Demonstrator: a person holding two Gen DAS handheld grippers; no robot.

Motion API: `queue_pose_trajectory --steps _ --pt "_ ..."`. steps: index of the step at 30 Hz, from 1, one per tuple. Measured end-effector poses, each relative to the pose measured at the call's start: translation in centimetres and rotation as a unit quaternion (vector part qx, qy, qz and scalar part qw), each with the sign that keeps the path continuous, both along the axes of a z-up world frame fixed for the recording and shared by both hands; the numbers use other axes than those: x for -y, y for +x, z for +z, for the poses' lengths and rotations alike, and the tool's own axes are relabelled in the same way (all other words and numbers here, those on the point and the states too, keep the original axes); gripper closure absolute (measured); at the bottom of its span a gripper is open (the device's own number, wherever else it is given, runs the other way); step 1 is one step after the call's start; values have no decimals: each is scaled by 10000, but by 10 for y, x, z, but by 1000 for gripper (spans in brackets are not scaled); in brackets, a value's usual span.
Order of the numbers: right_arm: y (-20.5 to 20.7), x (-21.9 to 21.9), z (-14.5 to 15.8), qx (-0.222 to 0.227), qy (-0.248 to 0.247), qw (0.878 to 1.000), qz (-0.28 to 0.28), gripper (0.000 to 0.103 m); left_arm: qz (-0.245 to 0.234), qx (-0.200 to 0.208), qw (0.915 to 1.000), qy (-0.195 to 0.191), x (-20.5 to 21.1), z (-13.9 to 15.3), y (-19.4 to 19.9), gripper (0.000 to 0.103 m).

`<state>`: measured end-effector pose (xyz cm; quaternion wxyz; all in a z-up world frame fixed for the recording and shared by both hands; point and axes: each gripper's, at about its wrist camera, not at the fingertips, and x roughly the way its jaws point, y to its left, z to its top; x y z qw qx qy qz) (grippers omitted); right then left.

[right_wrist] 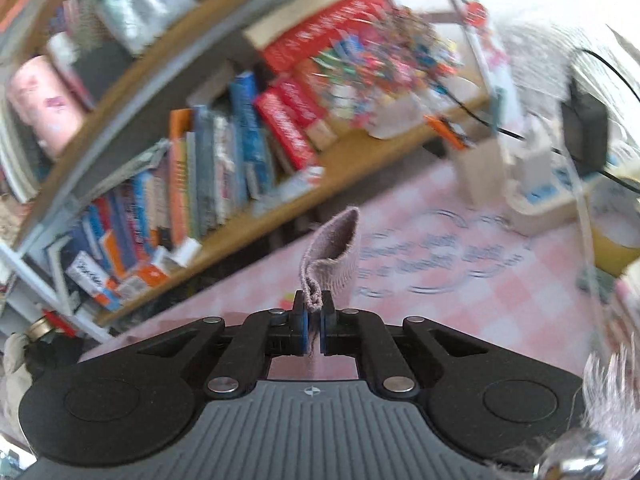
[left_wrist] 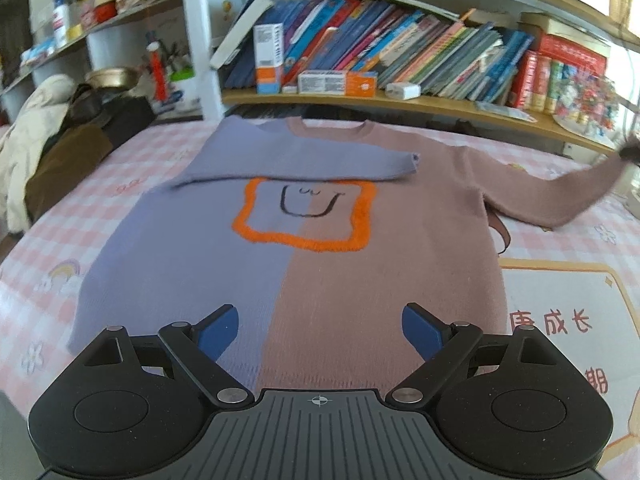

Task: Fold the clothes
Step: 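Lift the pink sleeve with the right gripper and carry it across the body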

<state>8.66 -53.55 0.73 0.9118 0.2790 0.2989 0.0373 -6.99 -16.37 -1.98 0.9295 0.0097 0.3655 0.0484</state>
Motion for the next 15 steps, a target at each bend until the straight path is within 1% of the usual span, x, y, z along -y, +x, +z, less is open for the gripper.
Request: queue_pose_trajectory --steps 4,10,13,15 --pt "5 -40 15 167 -70 9998 90 98 -382 152 9991 136 -16 5 4 12" --pt "11 -108 36 346 -202 9990 211 98 -765 449 9958 242 -57 17 8 11" --pt "14 -141 44 412 -243 9985 265 98 -905 558 9941 223 -80 21 8 7" --pt "18 -166 49 445 -306 9980 328 98 -970 632 9931 179 -96 22 7 7"
